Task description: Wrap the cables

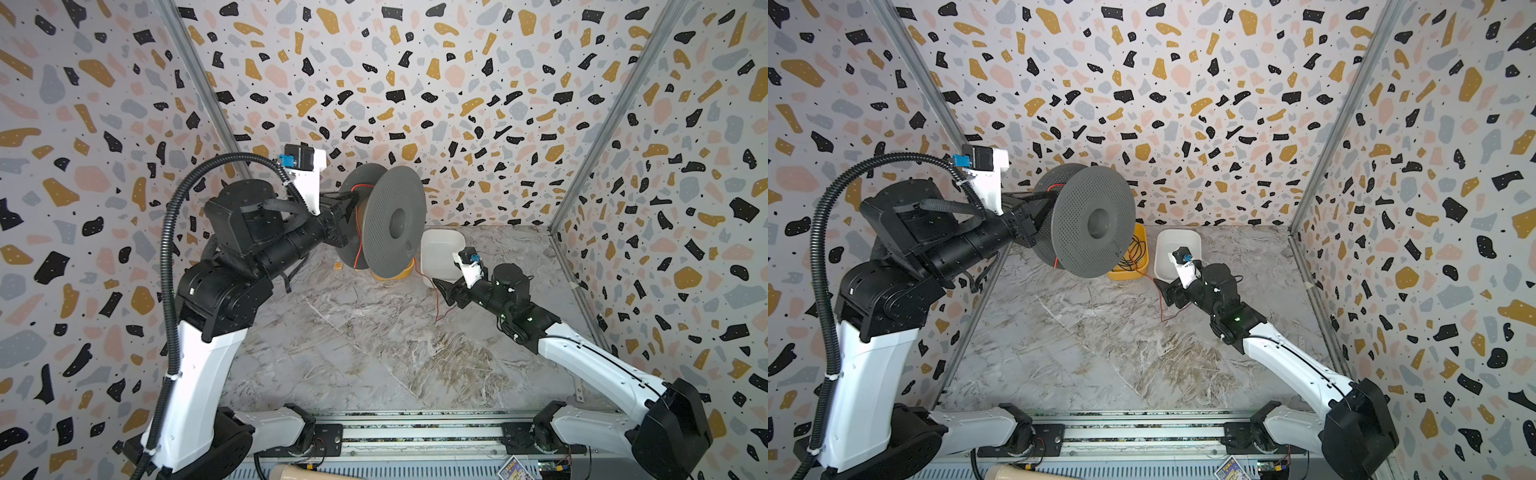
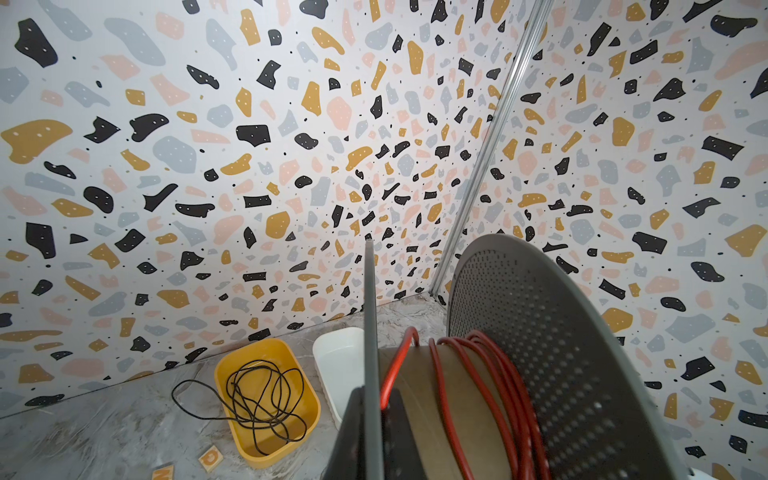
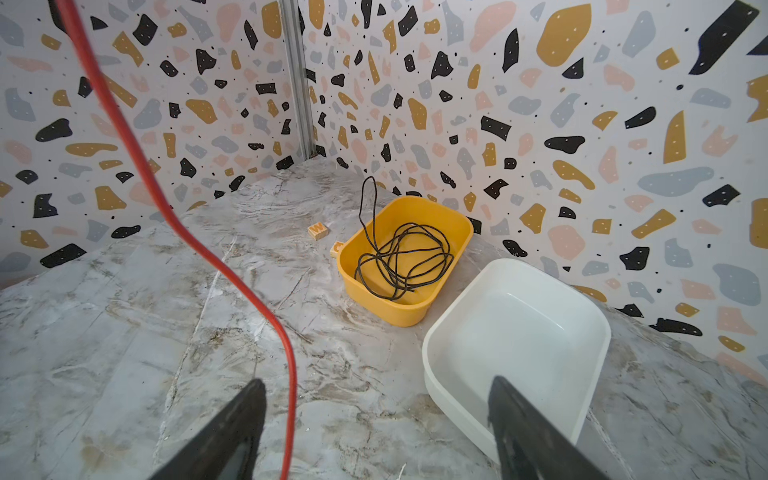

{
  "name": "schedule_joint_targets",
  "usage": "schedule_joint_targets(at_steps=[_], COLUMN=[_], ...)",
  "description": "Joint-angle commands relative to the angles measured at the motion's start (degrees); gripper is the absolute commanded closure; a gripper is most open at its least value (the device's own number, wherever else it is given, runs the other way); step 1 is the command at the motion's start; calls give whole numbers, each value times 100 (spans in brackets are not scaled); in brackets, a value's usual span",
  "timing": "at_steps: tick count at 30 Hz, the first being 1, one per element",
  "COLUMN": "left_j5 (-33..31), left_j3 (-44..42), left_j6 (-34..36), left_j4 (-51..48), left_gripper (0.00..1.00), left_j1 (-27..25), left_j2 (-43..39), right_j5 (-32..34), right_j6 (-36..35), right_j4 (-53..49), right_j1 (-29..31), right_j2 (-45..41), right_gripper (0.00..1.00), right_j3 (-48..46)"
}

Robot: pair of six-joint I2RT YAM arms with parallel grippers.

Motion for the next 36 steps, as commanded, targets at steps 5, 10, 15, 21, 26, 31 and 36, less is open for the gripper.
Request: schedule_joint_targets(at_steps=[5,10,15,21,26,31,36], left_j5=[-31,-21,-38,-64,-106,-476,-1624], left_j3=[135,158,47,-36,-53,-190,-553], left_j6=[-13,-13,-48,-82,-89,-141,-190], left_j4=[897,905,971,1028,1020,1002,1011], left_gripper=[100,100,100,100,100,100,100], left_j1=[38,38,37,38,38,37,37], left_j2=[-165,-161,-206,-229,-211,-154,-48], right_j5=[-408,-566,-1031,-657,-462,2,752], right_j6=[-28,41,199,331,518,493,196], right_j4=[307,320,600,827,878,833,689], right_j1=[-3,1,83,469,541,915,1628], right_j2=[-56,-380,-321,325,763,883,857], right_gripper=[19,19,18,24,43,80,98], right_j3=[-230,-449,-638,-485,-395,-409,-310])
